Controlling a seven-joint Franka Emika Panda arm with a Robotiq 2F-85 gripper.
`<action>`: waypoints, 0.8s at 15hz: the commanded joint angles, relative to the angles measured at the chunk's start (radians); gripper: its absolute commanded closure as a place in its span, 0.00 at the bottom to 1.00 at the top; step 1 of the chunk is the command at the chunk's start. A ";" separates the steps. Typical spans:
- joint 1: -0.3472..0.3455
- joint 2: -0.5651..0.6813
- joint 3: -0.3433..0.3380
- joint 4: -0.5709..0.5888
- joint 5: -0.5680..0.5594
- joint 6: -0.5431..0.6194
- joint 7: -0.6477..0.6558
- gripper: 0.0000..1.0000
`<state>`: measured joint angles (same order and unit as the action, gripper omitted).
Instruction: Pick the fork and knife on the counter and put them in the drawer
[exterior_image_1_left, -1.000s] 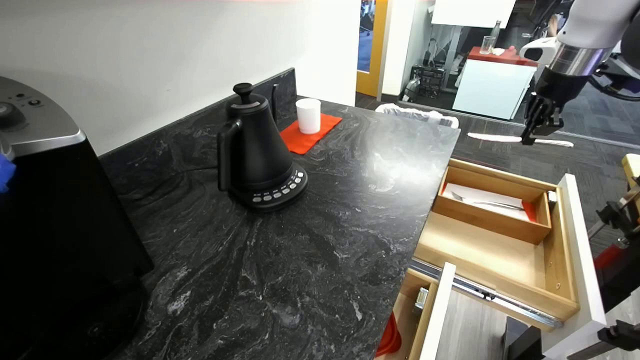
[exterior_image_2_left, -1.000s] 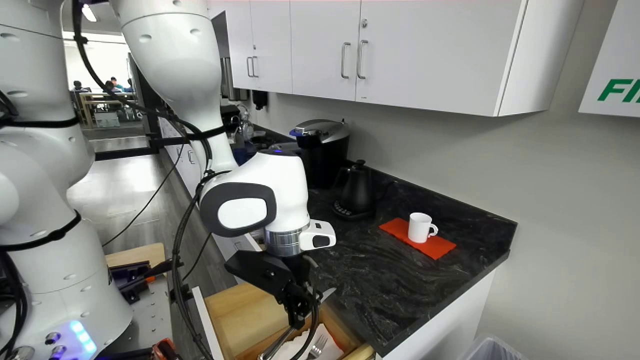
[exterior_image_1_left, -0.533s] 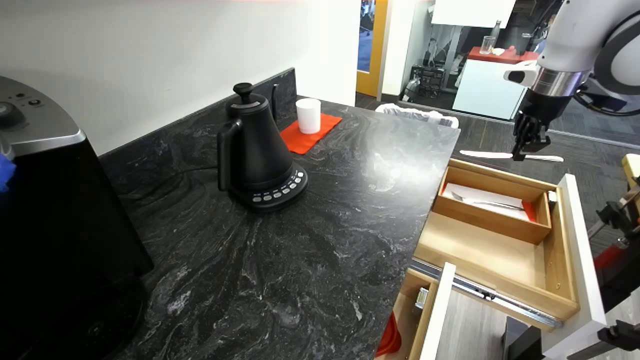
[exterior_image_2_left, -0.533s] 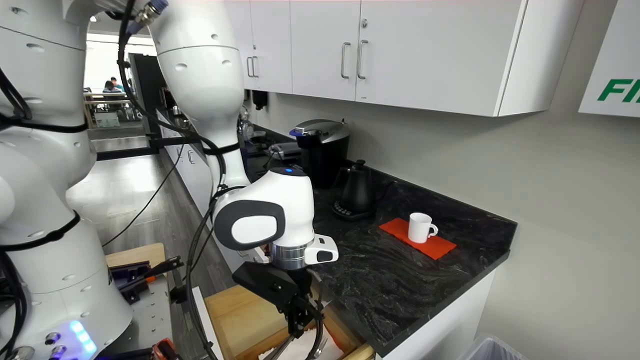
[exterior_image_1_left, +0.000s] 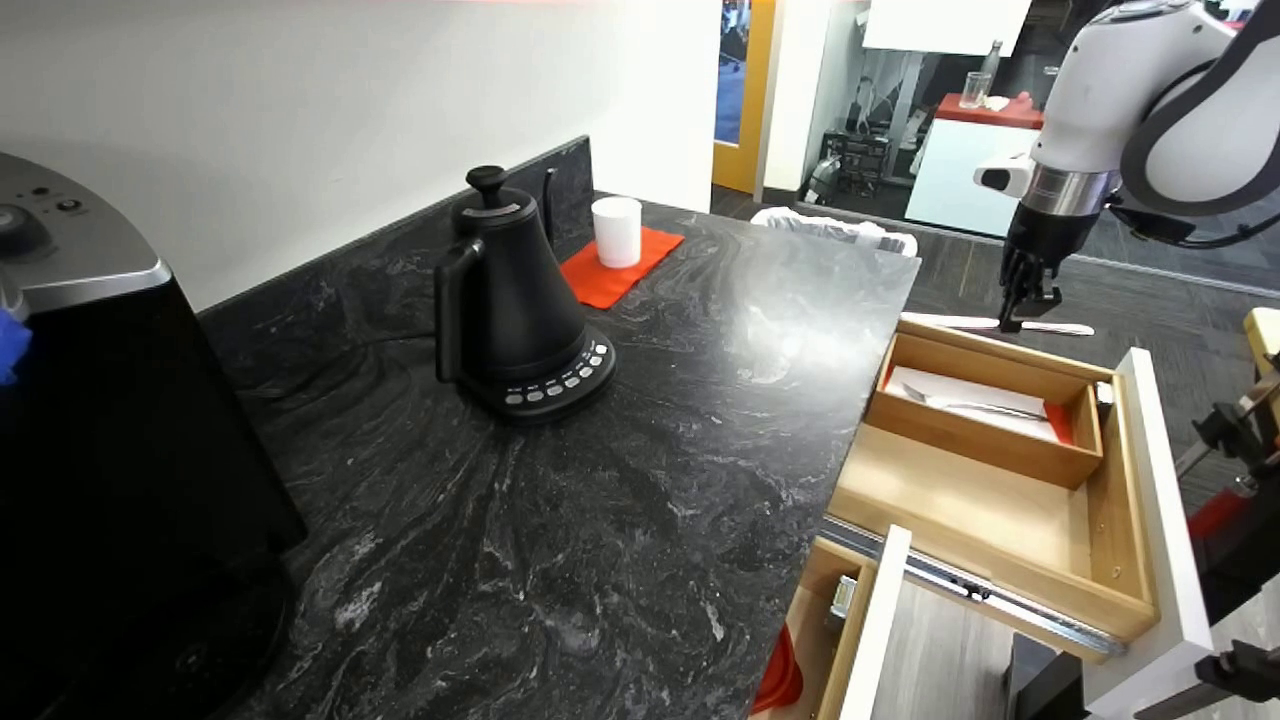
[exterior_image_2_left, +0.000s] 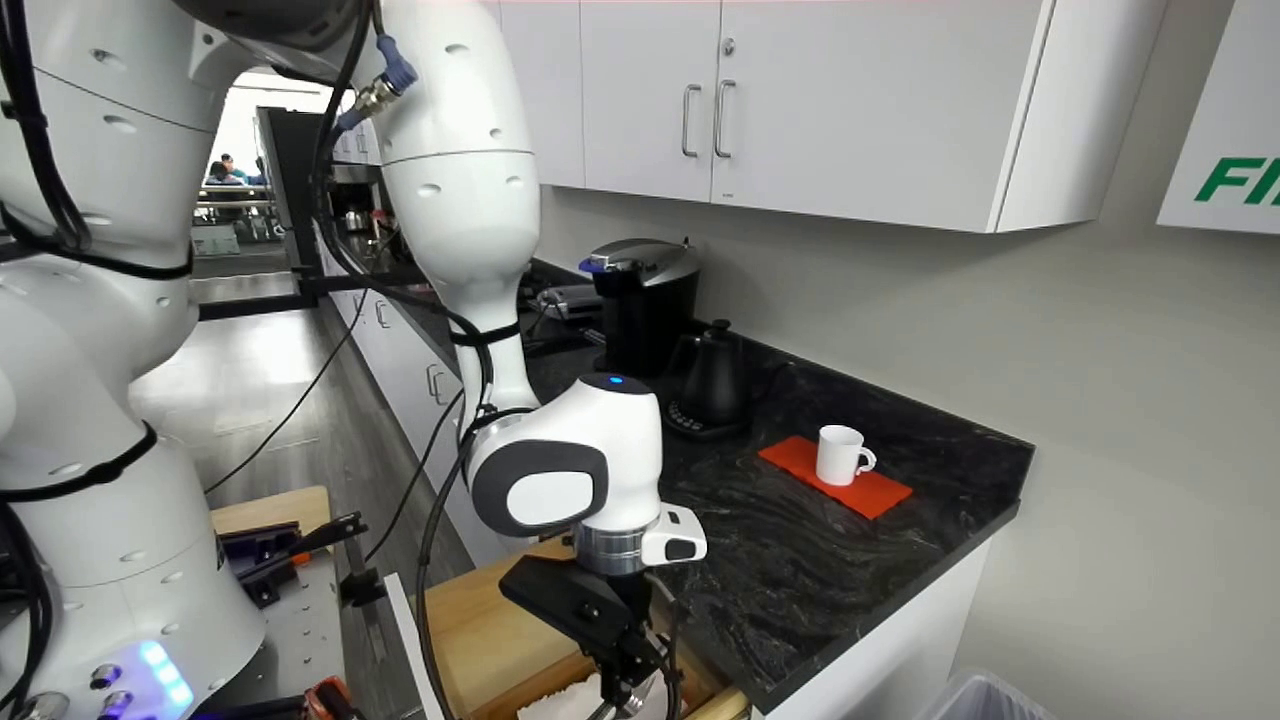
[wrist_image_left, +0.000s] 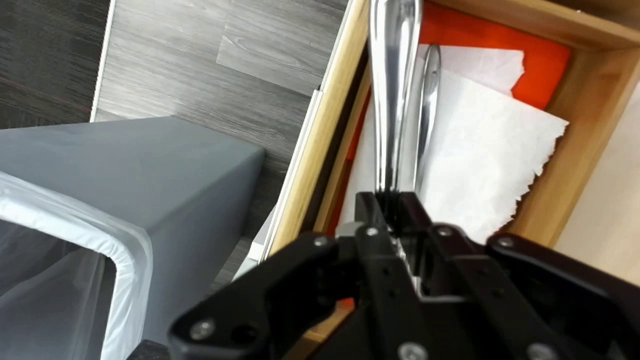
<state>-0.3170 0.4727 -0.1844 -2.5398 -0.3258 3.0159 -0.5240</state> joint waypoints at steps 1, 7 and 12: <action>-0.057 0.062 0.038 0.049 0.010 0.015 -0.007 0.94; -0.084 0.120 0.048 0.082 0.007 0.018 0.000 0.94; -0.092 0.137 0.047 0.083 0.006 0.021 0.001 0.94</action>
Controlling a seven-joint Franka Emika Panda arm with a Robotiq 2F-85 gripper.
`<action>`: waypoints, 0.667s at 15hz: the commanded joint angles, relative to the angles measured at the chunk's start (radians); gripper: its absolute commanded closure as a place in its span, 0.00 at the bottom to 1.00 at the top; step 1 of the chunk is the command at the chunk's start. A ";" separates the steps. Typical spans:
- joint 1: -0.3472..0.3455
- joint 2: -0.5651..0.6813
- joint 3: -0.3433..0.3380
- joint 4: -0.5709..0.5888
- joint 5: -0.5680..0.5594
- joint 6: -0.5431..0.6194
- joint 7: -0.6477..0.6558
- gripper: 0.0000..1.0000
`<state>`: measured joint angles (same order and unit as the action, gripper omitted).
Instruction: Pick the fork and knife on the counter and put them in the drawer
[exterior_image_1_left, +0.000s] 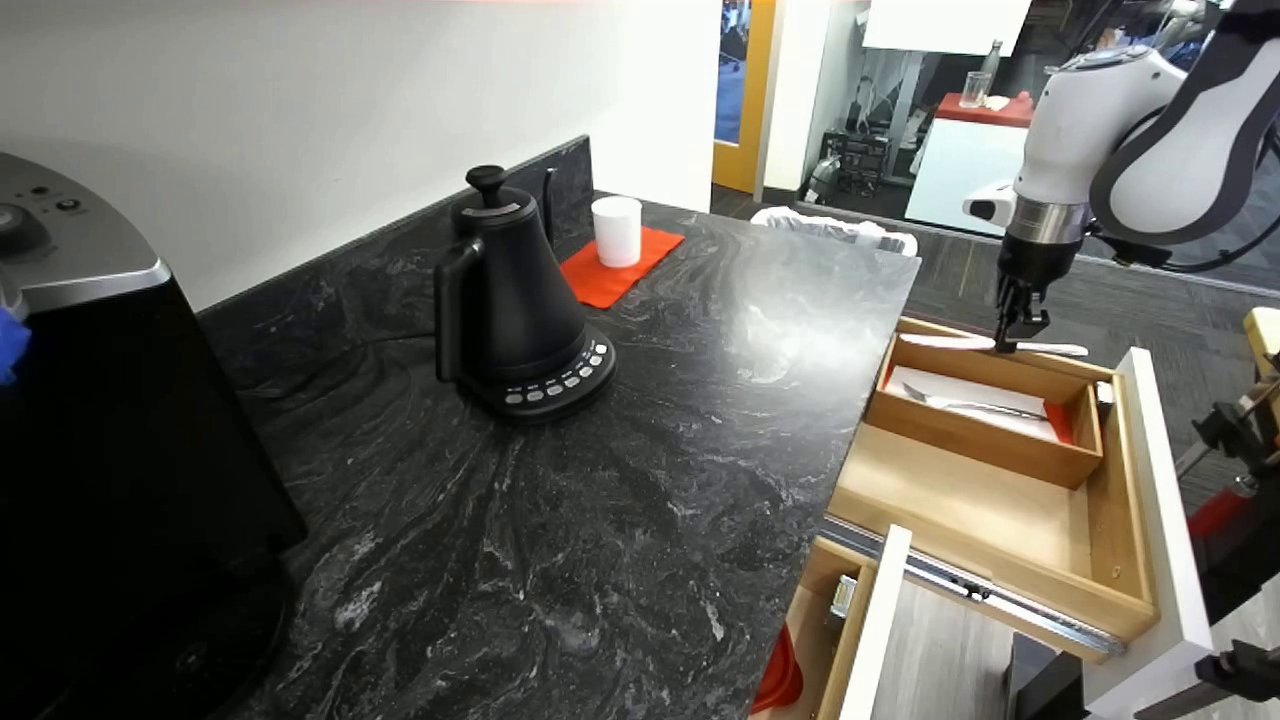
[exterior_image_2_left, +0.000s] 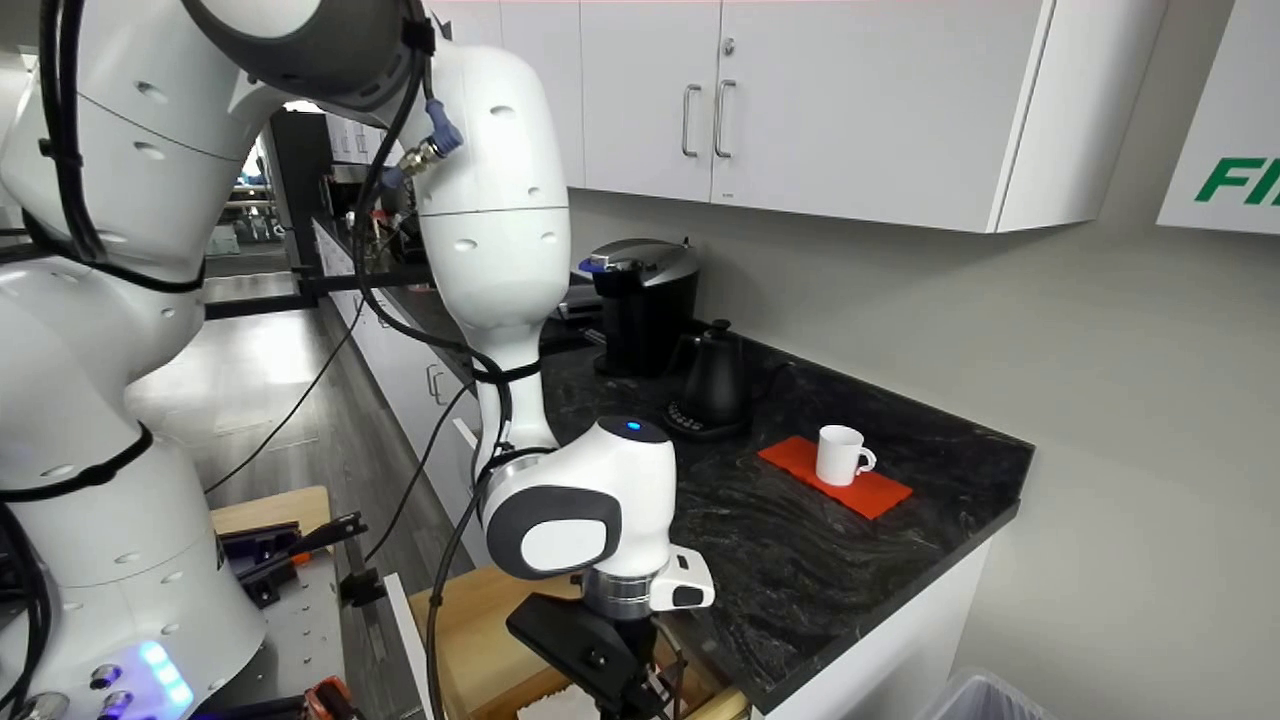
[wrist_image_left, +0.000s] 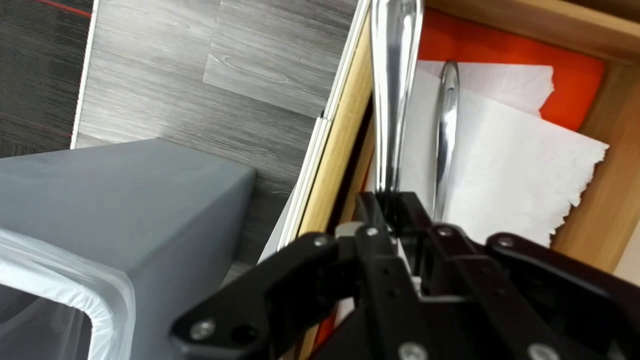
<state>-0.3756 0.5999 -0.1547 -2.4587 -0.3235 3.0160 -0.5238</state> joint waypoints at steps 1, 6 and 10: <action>-0.034 0.011 0.018 0.001 0.004 0.021 0.001 0.94; -0.045 0.017 0.026 -0.007 0.007 0.019 0.002 0.60; -0.039 0.012 0.028 -0.008 0.010 0.013 0.008 0.36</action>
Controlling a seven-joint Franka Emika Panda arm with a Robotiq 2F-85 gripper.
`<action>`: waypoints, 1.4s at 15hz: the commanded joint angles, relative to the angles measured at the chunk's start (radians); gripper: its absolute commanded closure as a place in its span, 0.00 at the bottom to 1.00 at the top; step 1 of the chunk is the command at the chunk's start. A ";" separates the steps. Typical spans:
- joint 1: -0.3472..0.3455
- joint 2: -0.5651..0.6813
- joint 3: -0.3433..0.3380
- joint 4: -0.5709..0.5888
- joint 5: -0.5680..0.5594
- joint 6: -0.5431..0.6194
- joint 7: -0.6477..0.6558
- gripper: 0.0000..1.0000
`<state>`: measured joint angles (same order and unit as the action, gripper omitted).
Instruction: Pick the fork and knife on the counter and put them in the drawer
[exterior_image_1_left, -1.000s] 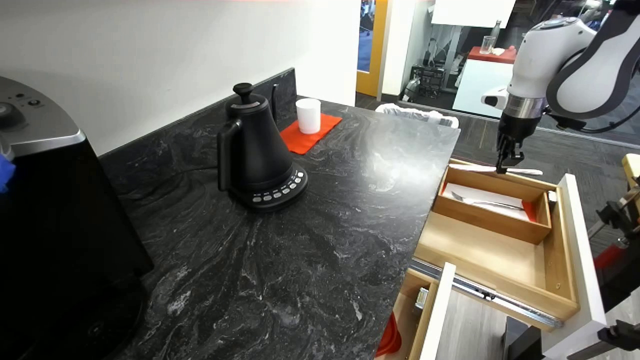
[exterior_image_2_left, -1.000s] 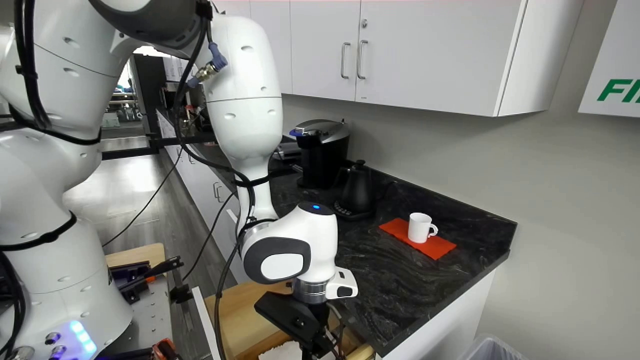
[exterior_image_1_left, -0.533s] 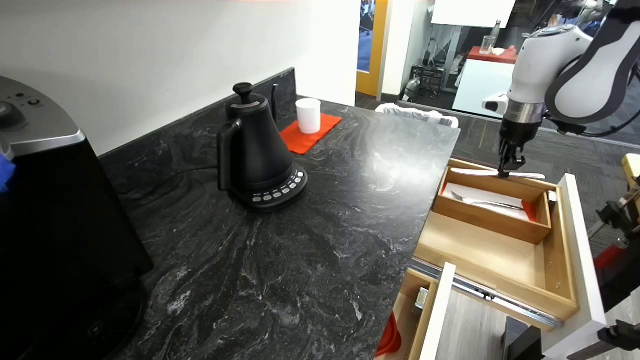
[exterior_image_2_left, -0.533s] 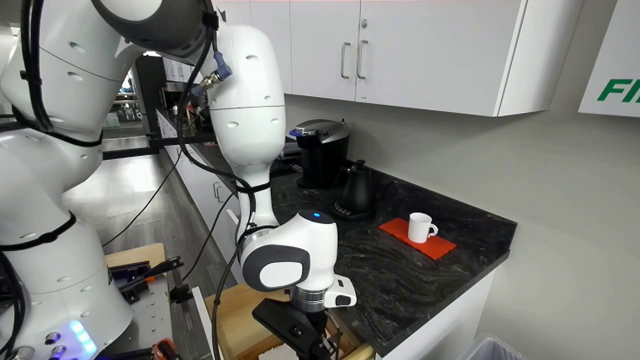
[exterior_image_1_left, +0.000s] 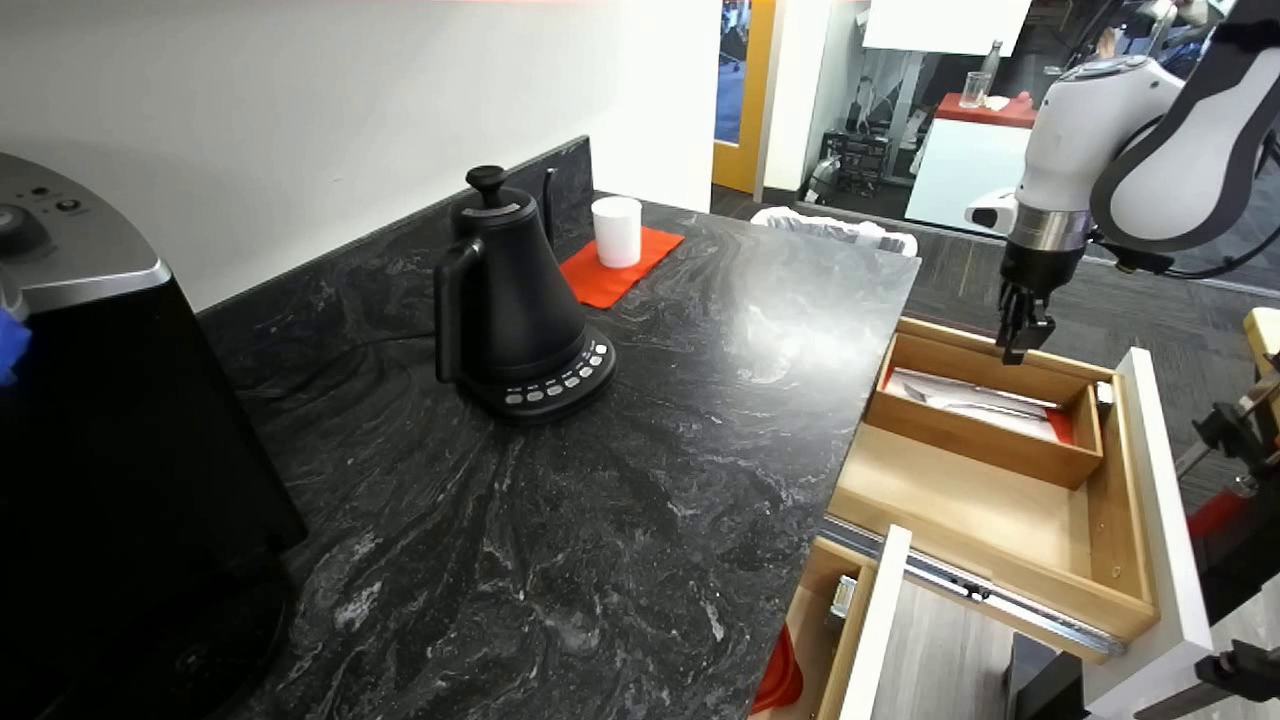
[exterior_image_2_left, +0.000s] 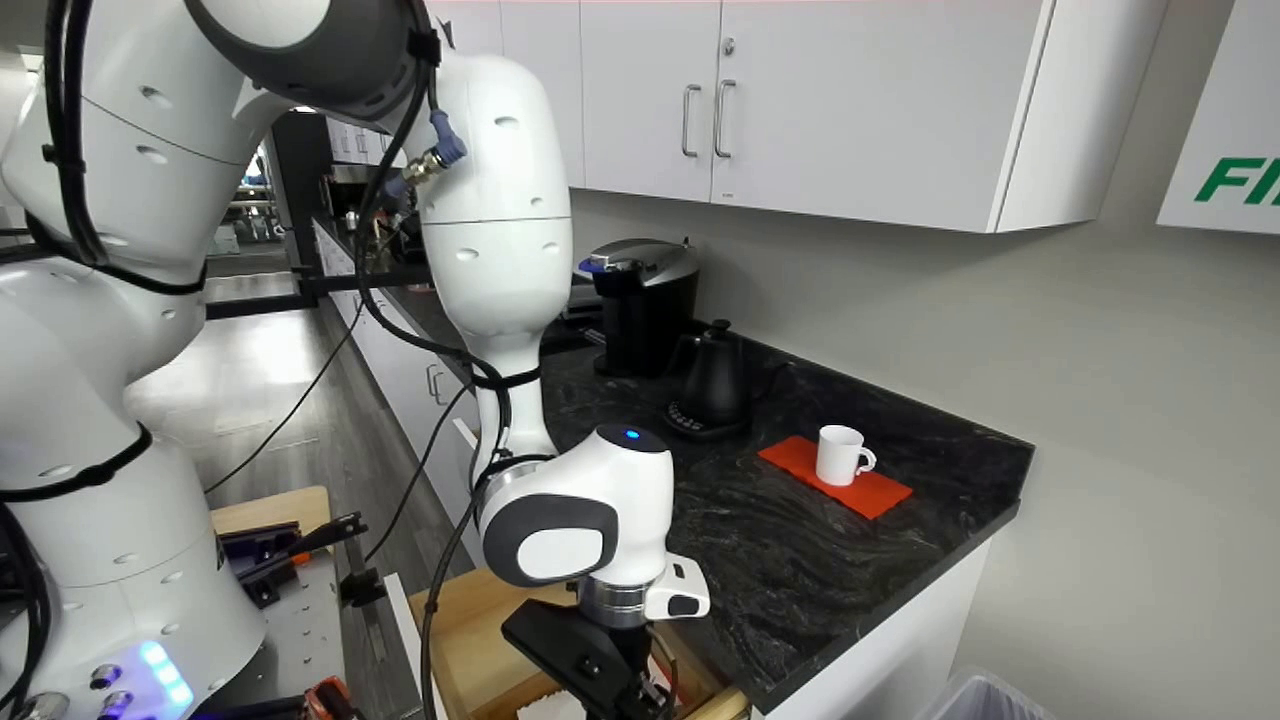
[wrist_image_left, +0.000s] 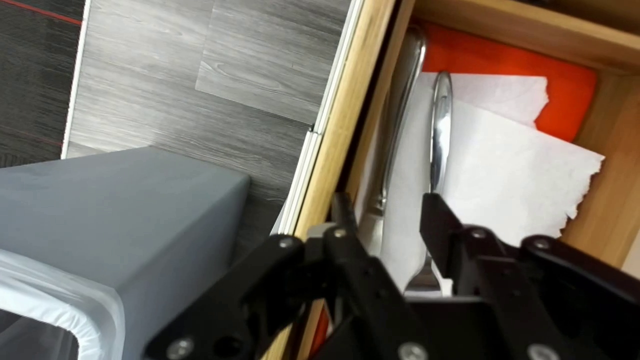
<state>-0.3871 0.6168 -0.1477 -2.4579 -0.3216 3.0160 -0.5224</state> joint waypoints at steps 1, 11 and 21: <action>-0.025 -0.009 0.021 -0.010 0.009 0.009 0.009 0.29; 0.098 -0.174 0.044 -0.061 0.031 -0.084 0.093 0.00; 0.305 -0.251 0.043 -0.041 0.043 -0.187 0.285 0.00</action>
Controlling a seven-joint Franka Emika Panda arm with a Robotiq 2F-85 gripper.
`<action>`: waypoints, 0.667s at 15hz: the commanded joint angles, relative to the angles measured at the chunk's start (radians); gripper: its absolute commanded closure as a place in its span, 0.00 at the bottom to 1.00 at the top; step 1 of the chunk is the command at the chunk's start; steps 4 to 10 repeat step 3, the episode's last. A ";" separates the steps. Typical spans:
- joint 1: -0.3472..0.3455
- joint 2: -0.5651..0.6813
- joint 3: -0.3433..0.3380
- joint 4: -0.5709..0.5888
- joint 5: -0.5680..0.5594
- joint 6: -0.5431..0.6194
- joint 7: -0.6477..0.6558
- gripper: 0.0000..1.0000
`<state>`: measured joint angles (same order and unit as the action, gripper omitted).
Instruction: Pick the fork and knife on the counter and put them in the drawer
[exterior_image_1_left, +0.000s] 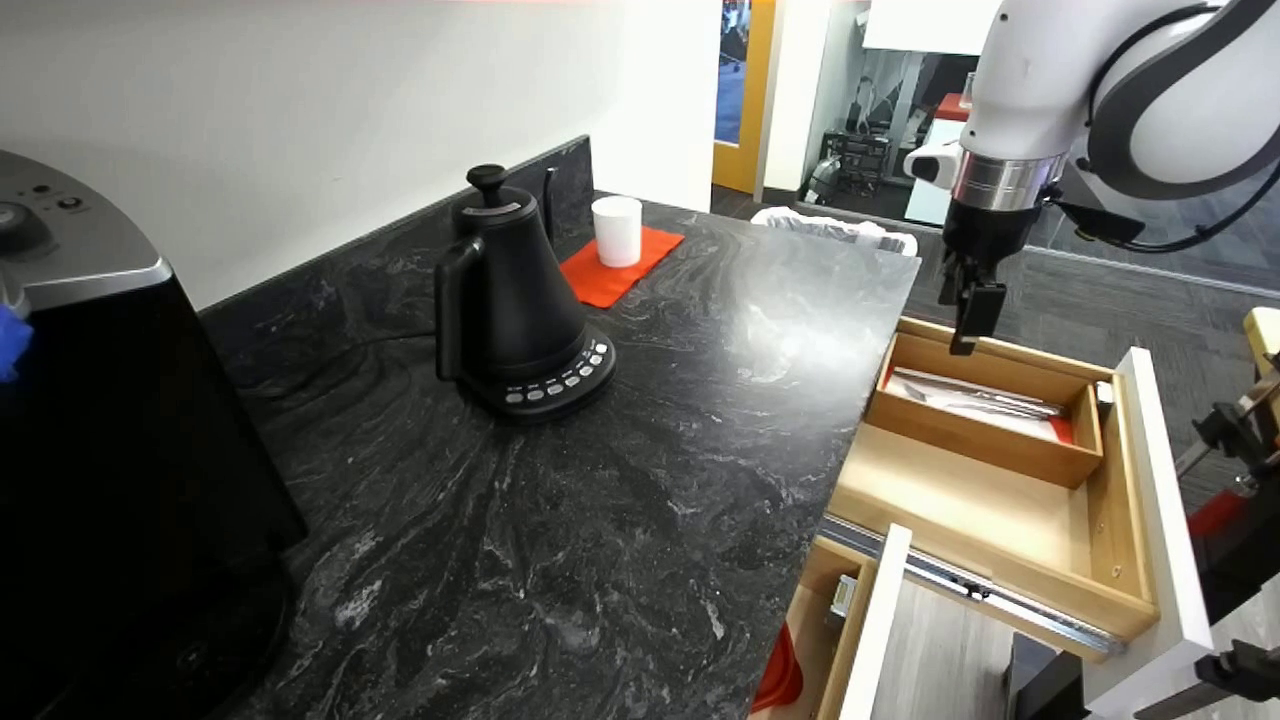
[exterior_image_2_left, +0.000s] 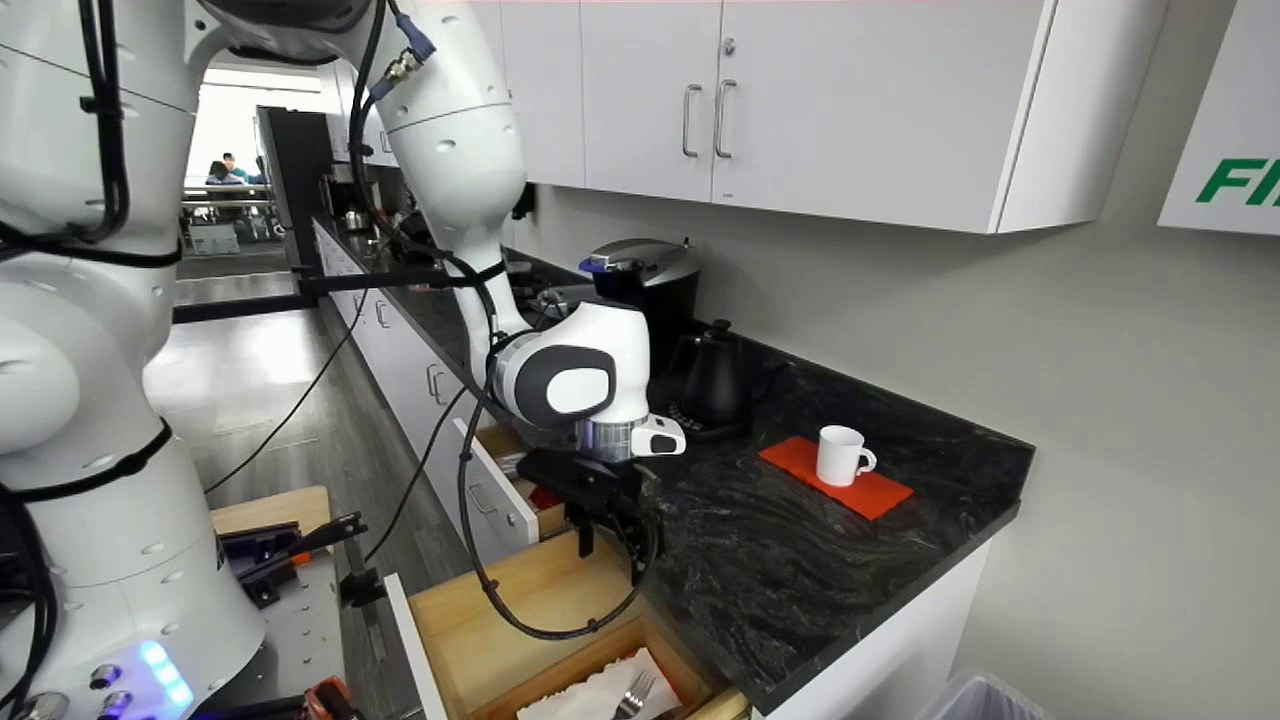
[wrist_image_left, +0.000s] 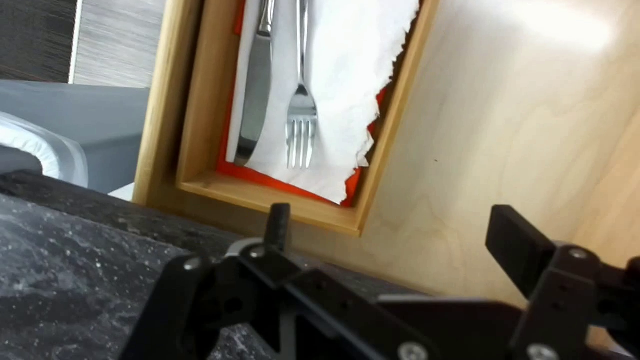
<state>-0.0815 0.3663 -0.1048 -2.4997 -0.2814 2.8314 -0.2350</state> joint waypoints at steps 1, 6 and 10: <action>0.006 -0.004 0.000 0.001 0.002 -0.005 0.003 0.00; 0.005 -0.004 -0.005 0.001 0.001 -0.006 0.004 0.00; 0.005 -0.004 -0.005 0.001 0.001 -0.006 0.004 0.00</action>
